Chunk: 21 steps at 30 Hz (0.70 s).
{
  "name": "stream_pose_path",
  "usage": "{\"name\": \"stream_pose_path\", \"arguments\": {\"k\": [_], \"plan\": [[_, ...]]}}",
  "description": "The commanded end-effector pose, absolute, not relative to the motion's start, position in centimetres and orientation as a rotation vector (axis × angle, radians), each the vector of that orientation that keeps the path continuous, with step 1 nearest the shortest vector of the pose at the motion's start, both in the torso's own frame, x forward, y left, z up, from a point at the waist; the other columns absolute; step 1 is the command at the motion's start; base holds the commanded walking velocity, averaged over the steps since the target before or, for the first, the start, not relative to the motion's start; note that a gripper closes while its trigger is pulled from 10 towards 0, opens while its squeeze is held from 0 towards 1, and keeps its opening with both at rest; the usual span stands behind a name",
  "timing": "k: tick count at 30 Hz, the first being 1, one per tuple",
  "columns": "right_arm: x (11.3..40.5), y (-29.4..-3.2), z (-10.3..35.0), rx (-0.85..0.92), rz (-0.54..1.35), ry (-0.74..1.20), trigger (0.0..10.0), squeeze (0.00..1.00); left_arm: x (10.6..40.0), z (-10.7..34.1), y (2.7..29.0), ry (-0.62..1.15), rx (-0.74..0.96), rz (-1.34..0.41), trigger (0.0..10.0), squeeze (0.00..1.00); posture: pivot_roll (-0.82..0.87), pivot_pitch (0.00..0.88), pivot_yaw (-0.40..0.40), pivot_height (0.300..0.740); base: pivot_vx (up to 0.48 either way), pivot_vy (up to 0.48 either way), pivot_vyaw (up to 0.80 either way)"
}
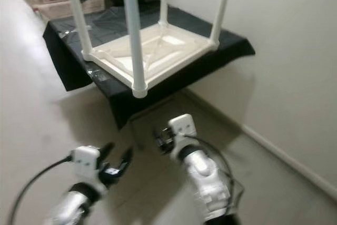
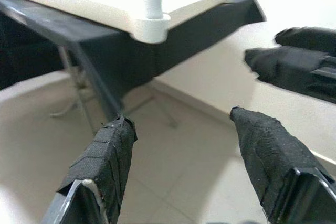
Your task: Building children table
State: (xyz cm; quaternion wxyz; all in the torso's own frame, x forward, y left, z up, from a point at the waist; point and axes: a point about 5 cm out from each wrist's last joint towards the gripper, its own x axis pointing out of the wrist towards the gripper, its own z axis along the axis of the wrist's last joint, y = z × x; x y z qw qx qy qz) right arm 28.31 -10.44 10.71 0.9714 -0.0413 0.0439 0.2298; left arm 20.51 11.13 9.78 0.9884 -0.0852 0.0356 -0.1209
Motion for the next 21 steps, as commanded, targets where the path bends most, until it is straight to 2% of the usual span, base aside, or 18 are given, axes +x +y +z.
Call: {"name": "stream_pose_path", "arguments": {"k": [1,21], "plan": [[28.6,-11.56,10.35,-0.101,0.429,0.108,10.0,0.0,20.54,9.93,10.7,0.062,-0.197,-0.252,10.0,0.0,0.01,0.0,-0.006,0.74,0.0,0.435,0.0],[28.55,-11.64,10.14,-0.104,0.432,0.11,10.0,0.0,20.43,9.78,10.74,0.071,-0.2,-0.242,10.0,0.0,0.01,0.0,-0.008,0.74,0.0,0.477,0.0]]}}
